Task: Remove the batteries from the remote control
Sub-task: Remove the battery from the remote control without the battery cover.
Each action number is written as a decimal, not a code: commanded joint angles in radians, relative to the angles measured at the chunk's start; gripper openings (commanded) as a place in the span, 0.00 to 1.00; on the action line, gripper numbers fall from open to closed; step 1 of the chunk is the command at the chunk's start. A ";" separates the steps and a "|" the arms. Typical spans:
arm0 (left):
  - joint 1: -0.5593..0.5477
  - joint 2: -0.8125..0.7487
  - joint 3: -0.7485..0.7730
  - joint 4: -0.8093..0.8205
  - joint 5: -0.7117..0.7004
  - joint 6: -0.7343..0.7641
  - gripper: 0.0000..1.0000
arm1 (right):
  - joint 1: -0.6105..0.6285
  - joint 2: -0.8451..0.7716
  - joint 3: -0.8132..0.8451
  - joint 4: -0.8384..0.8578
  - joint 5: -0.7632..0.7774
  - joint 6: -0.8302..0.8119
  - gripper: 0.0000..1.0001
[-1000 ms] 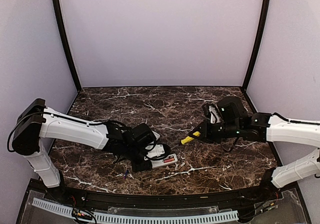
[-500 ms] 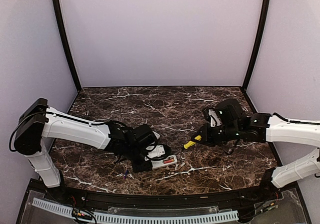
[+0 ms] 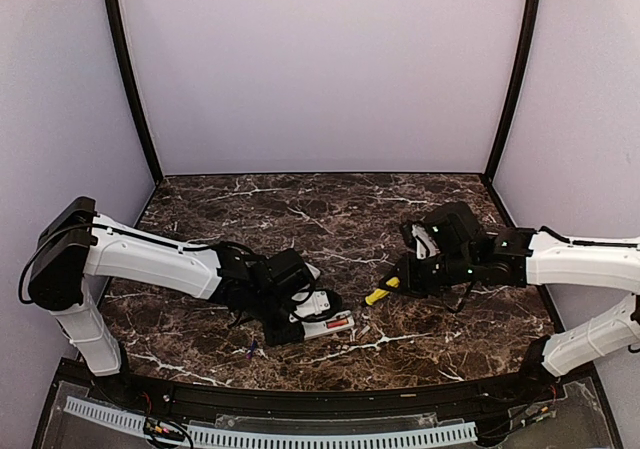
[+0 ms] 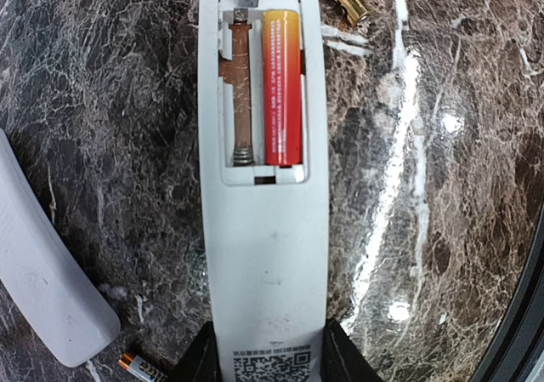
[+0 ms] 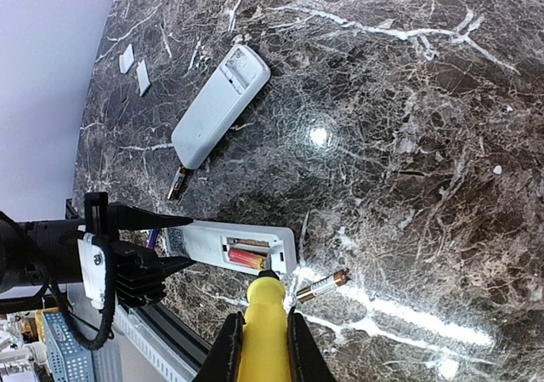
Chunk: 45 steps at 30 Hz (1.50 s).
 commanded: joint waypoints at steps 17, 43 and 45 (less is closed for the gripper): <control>0.002 0.019 0.027 -0.028 0.005 -0.012 0.27 | 0.017 0.039 0.007 0.082 -0.134 -0.006 0.00; 0.040 0.043 0.055 -0.046 -0.138 -0.054 0.25 | 0.032 -0.020 -0.027 0.098 -0.225 0.041 0.00; 0.043 0.043 0.057 -0.046 -0.137 -0.057 0.25 | 0.032 -0.039 -0.023 0.078 -0.188 0.043 0.00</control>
